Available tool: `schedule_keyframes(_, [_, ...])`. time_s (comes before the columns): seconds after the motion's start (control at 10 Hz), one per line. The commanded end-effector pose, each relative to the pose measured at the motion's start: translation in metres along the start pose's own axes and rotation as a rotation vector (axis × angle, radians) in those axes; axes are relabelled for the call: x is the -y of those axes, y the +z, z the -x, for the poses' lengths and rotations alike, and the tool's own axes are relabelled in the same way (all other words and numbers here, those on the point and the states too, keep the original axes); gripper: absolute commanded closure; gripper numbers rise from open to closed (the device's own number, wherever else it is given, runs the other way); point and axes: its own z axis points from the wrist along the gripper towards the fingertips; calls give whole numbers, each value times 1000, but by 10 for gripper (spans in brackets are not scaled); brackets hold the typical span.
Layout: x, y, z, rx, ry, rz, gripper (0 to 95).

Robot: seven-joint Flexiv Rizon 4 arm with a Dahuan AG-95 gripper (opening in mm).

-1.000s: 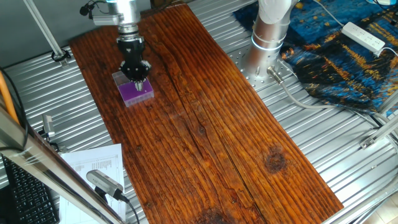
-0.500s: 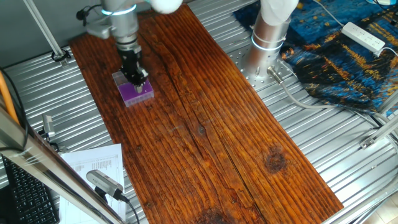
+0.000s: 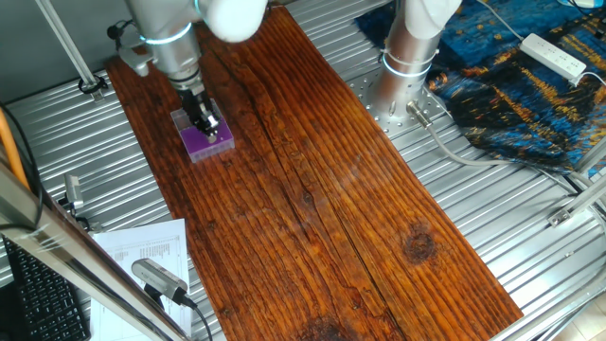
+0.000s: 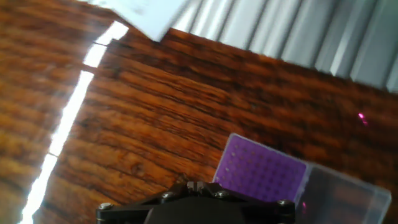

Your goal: Insert a small pipette tip into the holder for small pipette tips

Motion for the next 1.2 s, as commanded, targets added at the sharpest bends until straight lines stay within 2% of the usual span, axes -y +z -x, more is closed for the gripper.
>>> schedule_keyframes(0.1, [-4,-4,-9,-57,63,-94,950])
schedule_keyframes(0.4, [-2,0,-19,-65,93,-97,950])
schedule_keyframes(0.5, [-2,-1,-24,-63,107,-109,950])
schedule_keyframes(0.8, [-8,-13,-36,-62,109,-119,950])
schedule_keyframes(0.9, [-6,-14,-41,-62,92,-136,950])
schedule_keyframes(1.2, [6,-24,-52,-65,55,-134,950])
